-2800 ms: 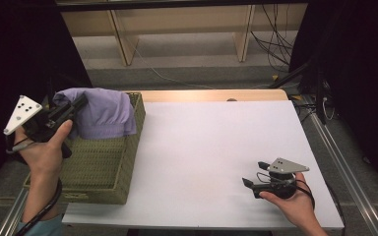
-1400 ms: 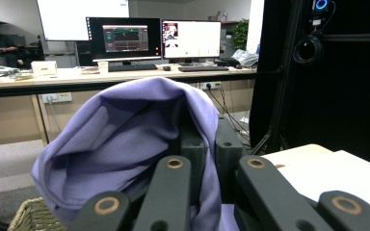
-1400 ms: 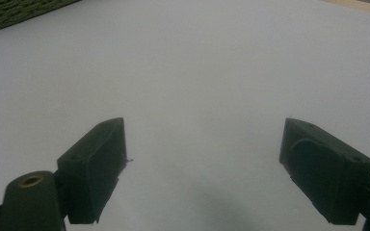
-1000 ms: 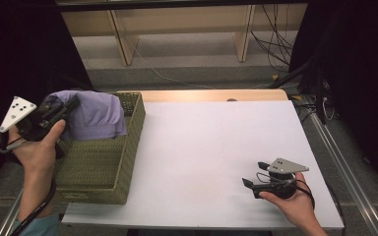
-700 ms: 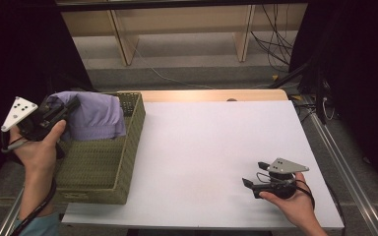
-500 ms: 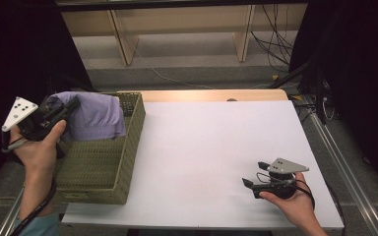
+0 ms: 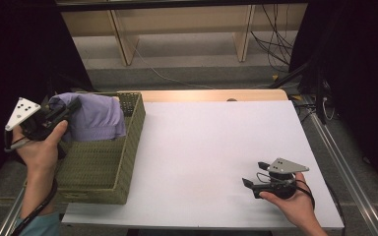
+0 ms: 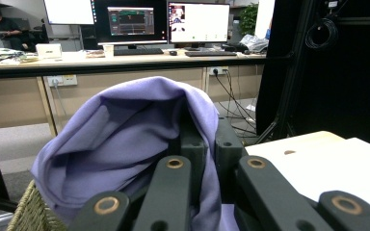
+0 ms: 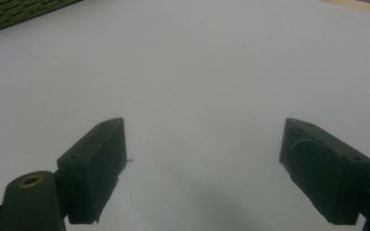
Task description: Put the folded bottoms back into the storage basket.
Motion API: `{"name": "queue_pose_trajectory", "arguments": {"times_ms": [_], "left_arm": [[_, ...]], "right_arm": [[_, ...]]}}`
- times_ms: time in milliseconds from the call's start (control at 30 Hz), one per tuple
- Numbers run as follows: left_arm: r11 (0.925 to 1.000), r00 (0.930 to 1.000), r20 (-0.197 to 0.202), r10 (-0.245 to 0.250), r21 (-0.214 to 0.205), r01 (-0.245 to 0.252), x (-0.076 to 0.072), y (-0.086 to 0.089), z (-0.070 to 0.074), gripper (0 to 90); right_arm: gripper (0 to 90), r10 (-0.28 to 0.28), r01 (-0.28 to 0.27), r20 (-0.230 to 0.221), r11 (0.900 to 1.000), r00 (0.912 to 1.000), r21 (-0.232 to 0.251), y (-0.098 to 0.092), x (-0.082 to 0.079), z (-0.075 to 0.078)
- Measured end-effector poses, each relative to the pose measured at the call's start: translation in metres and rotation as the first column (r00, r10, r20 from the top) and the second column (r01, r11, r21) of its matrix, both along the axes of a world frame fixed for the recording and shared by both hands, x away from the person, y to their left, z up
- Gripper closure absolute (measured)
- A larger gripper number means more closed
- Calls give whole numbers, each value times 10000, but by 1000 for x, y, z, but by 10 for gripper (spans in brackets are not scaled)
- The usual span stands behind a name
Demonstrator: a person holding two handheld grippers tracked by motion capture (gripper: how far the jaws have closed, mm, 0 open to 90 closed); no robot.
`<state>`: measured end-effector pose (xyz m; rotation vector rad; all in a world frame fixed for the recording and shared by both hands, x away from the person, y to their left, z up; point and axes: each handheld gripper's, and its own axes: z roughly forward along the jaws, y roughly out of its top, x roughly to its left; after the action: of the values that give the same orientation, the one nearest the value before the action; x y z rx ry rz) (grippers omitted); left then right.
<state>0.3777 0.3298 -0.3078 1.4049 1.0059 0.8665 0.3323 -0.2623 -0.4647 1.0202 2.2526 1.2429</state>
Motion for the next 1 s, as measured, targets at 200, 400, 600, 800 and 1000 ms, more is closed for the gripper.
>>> {"name": "queue_pose_trajectory", "arguments": {"times_ms": [200,400,600,800,1000], "left_arm": [[10000,9999,-108,15,-45,-15,2,2,-4,860],[10000,9996,-267,-2,-29,2,7,2,-9,860],[10000,9990,-451,-22,-27,21,11,3,-16,860],[9999,9979,-649,44,-113,-51,15,6,-23,860],[10000,9964,-842,10,-91,-17,20,5,-30,860]], "right_arm": [[177,1,-1,-11,10000,10000,-5,0,0,0],[176,5,-5,-6,10000,10000,4,0,0,0],[176,5,-5,-16,10000,10000,0,0,0,0],[176,6,-6,-14,10000,10000,-19,0,0,-1],[176,-5,5,-28,10000,10000,2,0,0,-1]]}}
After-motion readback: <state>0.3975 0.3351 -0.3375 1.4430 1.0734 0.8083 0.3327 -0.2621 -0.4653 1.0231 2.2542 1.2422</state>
